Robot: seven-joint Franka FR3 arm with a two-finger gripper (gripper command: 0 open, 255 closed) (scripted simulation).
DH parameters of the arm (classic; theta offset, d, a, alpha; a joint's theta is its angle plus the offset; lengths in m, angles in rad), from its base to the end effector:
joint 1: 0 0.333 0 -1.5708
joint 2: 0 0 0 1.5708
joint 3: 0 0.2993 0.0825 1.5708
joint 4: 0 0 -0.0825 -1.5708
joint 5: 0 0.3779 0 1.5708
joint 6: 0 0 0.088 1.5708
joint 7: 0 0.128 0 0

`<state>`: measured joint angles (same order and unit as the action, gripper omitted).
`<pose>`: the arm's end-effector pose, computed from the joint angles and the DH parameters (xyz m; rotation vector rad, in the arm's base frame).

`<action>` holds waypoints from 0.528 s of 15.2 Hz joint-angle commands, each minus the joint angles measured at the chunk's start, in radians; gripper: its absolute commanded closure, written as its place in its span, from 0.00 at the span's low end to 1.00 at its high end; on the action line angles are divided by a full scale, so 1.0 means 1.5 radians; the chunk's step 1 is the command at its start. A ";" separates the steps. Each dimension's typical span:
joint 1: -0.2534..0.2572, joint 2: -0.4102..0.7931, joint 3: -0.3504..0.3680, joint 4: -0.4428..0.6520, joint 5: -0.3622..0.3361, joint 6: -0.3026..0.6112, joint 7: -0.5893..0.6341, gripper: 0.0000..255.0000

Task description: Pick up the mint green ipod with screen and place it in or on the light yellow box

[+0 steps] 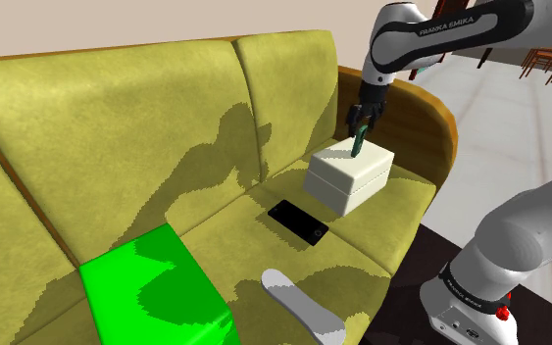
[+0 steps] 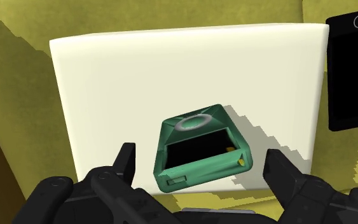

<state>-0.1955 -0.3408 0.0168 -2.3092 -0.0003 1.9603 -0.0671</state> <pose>0.4380 -0.0789 0.4437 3.1318 -0.1763 -0.0138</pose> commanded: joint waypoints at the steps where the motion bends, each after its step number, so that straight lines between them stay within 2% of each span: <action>1: 0.000 -0.005 0.000 0.030 0.000 -0.036 0.000 0.00; 3: 0.000 -0.010 0.000 0.066 0.000 -0.077 0.000 0.00; 8: 0.000 -0.010 0.000 0.066 0.000 -0.077 0.000 0.00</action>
<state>-0.1951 -0.3556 0.0171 -2.2102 0.0001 1.8463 -0.0665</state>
